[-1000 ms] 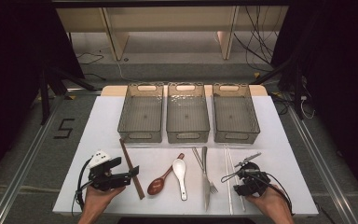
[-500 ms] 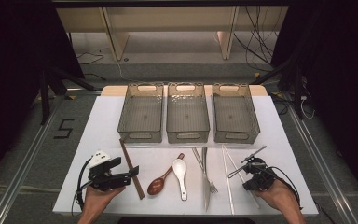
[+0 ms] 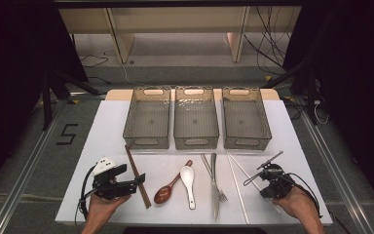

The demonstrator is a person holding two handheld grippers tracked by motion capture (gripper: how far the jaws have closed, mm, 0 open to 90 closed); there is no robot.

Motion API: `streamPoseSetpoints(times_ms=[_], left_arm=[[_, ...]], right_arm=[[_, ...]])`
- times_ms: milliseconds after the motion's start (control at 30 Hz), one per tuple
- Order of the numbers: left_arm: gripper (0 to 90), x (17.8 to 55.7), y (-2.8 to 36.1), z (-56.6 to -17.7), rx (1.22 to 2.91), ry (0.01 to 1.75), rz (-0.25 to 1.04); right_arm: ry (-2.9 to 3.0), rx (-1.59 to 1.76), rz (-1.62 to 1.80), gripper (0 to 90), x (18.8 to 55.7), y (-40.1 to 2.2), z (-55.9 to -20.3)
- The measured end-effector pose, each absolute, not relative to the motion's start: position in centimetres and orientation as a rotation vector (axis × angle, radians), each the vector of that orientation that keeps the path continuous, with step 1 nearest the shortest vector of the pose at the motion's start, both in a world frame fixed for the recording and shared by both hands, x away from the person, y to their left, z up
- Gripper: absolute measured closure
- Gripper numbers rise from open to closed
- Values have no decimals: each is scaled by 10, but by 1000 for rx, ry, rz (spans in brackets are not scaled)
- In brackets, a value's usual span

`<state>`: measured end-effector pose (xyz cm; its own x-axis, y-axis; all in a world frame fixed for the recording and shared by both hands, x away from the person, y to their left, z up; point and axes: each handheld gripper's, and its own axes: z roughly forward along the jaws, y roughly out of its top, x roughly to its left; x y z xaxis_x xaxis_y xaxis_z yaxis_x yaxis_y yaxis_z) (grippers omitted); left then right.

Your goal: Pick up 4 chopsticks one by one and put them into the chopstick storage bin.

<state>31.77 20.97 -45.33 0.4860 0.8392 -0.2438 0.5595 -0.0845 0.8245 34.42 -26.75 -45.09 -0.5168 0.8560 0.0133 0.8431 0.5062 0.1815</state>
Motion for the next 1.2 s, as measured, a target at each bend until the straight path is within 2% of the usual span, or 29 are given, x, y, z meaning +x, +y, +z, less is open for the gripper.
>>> streamPoseSetpoints(times_ms=[567, 933, 1200], left_arm=[[155, 318, 211, -453, 1755, 1194, 368], [155, 318, 211, -453, 1753, 1197, 368], [156, 318, 210, -452, 1741, 1199, 345]], right_arm=[[2697, 1376, 423, 851, 329, -268, -423], [2667, 1236, 679, 850, 323, -246, -393], [2629, 1204, 805, 849, 333, -227, -392]])
